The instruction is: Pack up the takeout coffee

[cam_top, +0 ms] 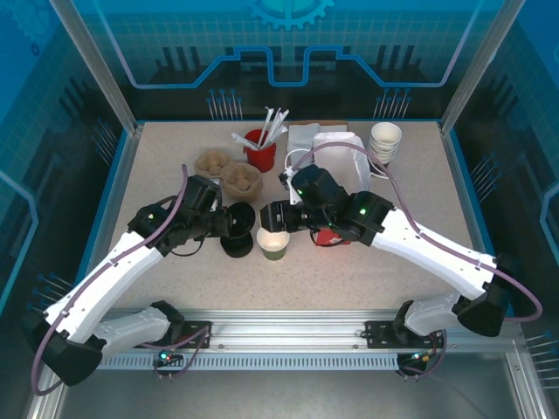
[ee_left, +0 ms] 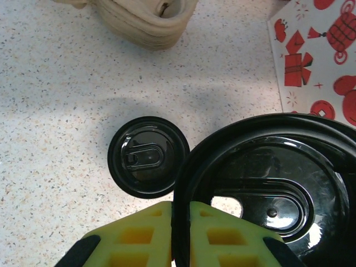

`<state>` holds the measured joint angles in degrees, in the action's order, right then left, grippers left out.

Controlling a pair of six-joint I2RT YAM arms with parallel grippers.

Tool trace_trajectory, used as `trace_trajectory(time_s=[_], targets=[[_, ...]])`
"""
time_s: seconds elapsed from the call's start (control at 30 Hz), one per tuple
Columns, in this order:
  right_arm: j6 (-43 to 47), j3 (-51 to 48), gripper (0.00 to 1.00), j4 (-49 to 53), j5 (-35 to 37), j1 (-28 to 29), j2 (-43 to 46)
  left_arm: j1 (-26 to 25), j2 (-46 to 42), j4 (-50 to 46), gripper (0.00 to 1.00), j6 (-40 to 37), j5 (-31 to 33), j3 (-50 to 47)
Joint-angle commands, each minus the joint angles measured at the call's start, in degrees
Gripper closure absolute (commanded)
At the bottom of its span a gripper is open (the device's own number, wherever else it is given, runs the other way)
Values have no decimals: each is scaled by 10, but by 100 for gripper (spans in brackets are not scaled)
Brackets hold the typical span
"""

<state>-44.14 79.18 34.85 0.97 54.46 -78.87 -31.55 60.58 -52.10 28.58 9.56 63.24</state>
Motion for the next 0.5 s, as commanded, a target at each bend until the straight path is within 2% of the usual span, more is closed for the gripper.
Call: trace_trajectory(time_s=[0.0,0.47], targets=[[-19,12,43,-34,-17,-1,-8,-8,-7,-24,86,10,-16,22],[-35,11,42,-65,-44,-14,-57,-16,-9,-4,86,19,-43,23]])
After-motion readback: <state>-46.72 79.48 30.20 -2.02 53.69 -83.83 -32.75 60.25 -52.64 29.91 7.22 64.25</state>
